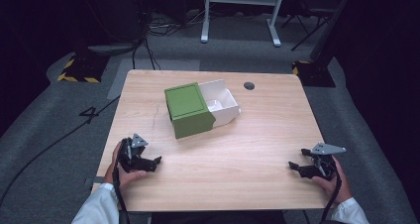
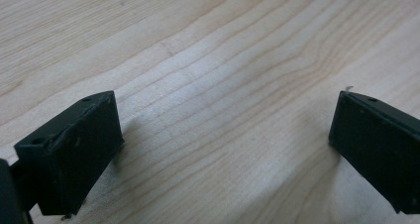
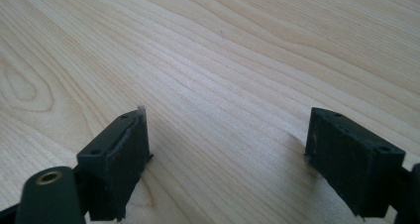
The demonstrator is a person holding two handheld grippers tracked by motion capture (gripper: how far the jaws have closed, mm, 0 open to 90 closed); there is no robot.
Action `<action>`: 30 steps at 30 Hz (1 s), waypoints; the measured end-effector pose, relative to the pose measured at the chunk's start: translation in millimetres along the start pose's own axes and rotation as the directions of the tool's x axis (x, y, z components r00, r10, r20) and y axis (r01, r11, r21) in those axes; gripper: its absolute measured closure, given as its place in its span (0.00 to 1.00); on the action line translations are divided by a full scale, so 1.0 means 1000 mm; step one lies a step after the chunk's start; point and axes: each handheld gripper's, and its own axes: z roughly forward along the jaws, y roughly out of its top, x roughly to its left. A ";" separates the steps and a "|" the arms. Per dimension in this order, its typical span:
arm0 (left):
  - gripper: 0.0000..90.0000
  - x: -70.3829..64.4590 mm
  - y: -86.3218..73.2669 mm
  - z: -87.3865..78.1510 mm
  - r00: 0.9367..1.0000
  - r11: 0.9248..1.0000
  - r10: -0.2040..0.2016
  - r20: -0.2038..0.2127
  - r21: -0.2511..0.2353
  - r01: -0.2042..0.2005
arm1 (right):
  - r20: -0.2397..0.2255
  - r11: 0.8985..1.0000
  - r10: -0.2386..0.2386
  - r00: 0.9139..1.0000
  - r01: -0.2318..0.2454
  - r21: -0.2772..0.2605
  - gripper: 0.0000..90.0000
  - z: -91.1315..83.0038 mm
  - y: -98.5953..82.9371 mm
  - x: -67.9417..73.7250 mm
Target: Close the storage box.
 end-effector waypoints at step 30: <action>0.00 0.001 -0.001 -0.001 1.000 1.000 0.025 0.012 0.001 -0.025 | -0.023 0.994 -0.047 0.999 0.045 -0.099 0.25 -0.002 0.087 0.000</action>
